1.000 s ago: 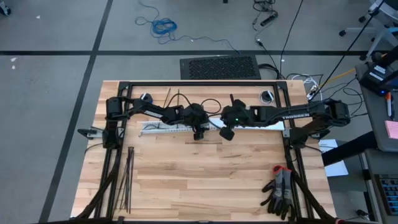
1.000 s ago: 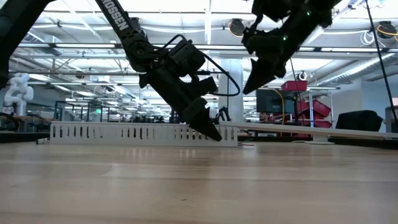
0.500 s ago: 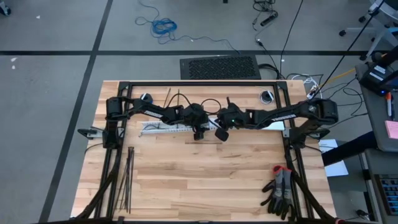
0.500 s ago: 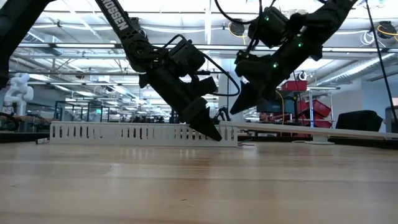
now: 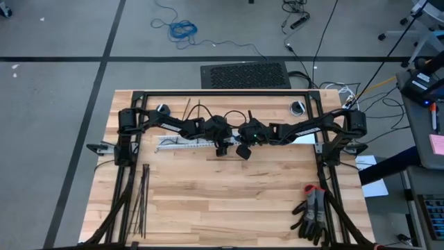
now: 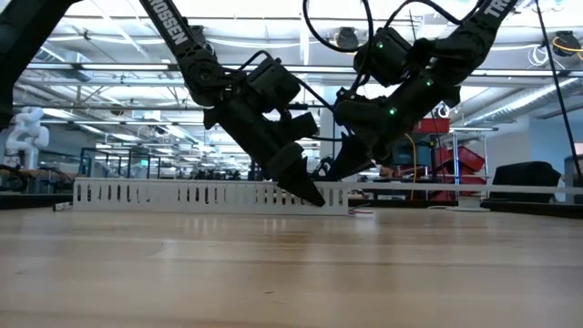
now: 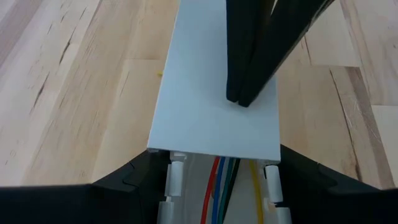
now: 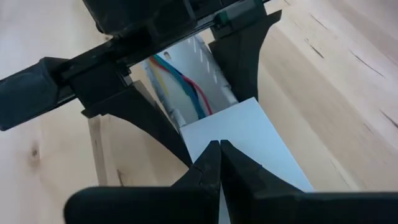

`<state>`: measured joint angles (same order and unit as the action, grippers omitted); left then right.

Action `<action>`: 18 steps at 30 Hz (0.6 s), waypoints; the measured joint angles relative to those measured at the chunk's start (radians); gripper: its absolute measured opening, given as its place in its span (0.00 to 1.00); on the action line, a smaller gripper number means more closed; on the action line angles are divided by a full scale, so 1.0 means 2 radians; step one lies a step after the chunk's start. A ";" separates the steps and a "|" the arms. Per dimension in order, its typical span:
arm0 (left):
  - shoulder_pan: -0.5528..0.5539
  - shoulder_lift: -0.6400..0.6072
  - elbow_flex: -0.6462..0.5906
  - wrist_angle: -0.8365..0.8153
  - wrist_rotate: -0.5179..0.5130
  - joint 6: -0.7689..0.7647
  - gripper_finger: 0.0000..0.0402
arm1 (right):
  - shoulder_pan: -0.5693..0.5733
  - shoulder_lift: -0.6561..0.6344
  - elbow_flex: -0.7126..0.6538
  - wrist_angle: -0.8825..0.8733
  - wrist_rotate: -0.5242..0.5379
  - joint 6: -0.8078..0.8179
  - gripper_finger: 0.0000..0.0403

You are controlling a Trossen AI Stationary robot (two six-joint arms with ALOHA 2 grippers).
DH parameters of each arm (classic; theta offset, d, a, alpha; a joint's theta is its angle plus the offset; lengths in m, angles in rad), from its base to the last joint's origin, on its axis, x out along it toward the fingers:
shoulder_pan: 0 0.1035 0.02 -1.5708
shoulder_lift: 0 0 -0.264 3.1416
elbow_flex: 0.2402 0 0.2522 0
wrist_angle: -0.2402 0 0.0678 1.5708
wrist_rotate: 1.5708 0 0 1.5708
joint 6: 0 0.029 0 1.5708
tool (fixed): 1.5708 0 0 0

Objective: Ziptie cables
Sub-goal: Close the white cable duct

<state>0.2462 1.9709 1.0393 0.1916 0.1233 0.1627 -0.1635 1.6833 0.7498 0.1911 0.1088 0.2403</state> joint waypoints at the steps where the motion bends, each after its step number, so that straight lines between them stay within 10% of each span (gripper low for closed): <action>1: 0.000 0.000 0.000 0.000 0.000 0.000 0.57 | 0.000 0.000 0.000 0.000 0.000 0.001 0.00; 18: 0.001 -0.054 0.001 -0.037 -0.021 0.014 0.80 | 0.000 0.002 -0.001 -0.008 -0.004 -0.008 0.00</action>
<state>0.2474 1.8626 1.0416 0.1183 0.0814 0.1909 -0.1627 1.6869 0.7475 0.1757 0.1017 0.2246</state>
